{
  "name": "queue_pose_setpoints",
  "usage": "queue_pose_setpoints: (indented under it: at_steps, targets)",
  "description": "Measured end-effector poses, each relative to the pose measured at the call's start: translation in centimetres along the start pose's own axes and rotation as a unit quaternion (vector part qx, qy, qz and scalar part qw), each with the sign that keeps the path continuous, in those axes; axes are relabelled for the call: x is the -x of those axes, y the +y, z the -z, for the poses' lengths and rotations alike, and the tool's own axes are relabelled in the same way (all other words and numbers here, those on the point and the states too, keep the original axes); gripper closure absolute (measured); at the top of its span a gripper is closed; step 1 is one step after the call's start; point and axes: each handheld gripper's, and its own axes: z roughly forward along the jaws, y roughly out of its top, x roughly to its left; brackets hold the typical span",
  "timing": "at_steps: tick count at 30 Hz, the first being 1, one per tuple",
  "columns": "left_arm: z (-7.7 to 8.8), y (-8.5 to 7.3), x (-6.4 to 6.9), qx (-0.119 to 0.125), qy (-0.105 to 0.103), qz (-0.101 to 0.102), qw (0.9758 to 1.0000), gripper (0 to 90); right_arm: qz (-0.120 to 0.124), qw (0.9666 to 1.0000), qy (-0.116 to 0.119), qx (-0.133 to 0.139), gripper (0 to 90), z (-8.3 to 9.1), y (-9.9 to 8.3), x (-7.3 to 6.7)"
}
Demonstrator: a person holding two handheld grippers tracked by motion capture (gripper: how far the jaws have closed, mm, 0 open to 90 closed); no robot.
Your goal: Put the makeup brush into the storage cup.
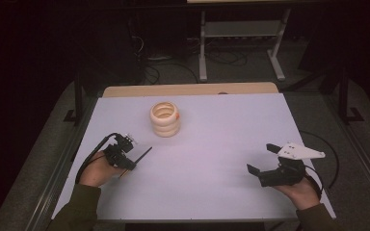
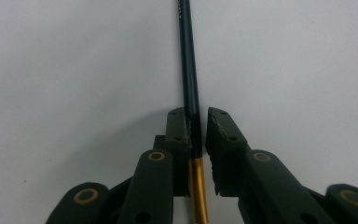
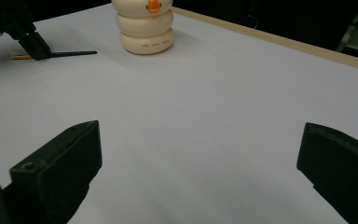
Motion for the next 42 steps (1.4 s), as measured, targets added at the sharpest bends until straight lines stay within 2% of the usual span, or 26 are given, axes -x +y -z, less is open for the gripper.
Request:
queue_pose_setpoints:
  at_steps: [7, 9, 13, 16, 18, 21, 26, 31, 36, 37, 38, 39, 40, 41, 42]
  targets:
    - [0.0, 0.0, -0.2, -0.005, 0.002, -0.003, 1.0000, 82.4, 0.006, 1.0000, -0.001, 0.004, 0.0, 0.0, 0.0, 0.1]
    - [0.0, 0.0, -0.1, -0.002, 0.002, 0.002, 1.0000, 82.7, 0.006, 1.0000, 0.000, 0.004, 0.0, 0.0, 0.0, 0.1]
    - [0.0, 0.0, -0.2, -0.003, 0.000, -0.001, 1.0000, 83.1, -0.001, 1.0000, 0.001, -0.001, 0.0, 0.0, 0.0, 0.0]
    - [0.0, 0.0, -0.2, -0.004, 0.000, -0.005, 1.0000, 83.3, 0.004, 1.0000, 0.000, 0.003, 0.0, 0.0, 0.0, 0.0]
    - [0.0, 0.0, -0.2, 0.002, -0.003, 0.002, 1.0000, 83.4, 0.004, 1.0000, 0.000, 0.004, 0.0, 0.0, 0.0, 0.1]
    - [0.1, -0.1, -0.3, 0.000, -0.006, -0.005, 1.0000, 83.4, 0.003, 1.0000, 0.000, 0.004, 0.0, 0.1, 0.0, 0.0]
    - [0.3, -0.1, -0.3, 0.015, -0.031, -0.001, 0.9994, 83.4, 0.002, 1.0000, 0.000, 0.005, 0.0, 0.1, 0.1, 0.0]
    - [0.9, -0.1, -0.3, 0.026, -0.039, -0.017, 0.9988, 83.5, 0.004, 1.0000, 0.001, 0.005, 0.0, 0.1, 0.1, 0.0]
    - [1.6, -0.1, -0.2, 0.055, -0.050, -0.034, 0.9966, 83.5, 0.002, 1.0000, 0.006, 0.003, 0.0, 0.1, 0.1, -0.1]
    - [1.7, -0.2, -0.1, 0.067, -0.052, -0.035, 0.9958, 83.5, 0.006, 1.0000, 0.006, 0.004, 0.0, 0.1, 0.1, 0.0]
    - [1.9, -0.2, -0.2, 0.069, -0.056, -0.042, 0.9952, 83.5, 0.008, 0.9999, 0.008, 0.007, 0.0, 0.1, 0.2, -0.1]
    - [2.0, -0.2, 0.0, 0.079, -0.059, -0.037, 0.9944, 83.5, 0.008, 0.9999, 0.008, 0.007, 0.0, 0.1, 0.2, -0.1]
    - [2.2, -0.2, 0.0, 0.080, -0.058, -0.050, 0.9938, 83.5, 0.005, 0.9999, 0.010, 0.007, 0.0, 0.1, 0.2, -0.1]
    - [2.3, -0.2, 0.0, 0.083, -0.063, -0.055, 0.9930, 83.5, 0.011, 0.9998, 0.011, 0.009, 0.0, 0.1, 0.2, -0.1]
    - [2.4, -0.2, 0.1, 0.093, -0.067, -0.055, 0.9919, 83.5, 0.007, 0.9999, 0.013, 0.006, 0.0, 0.1, 0.2, -0.2]
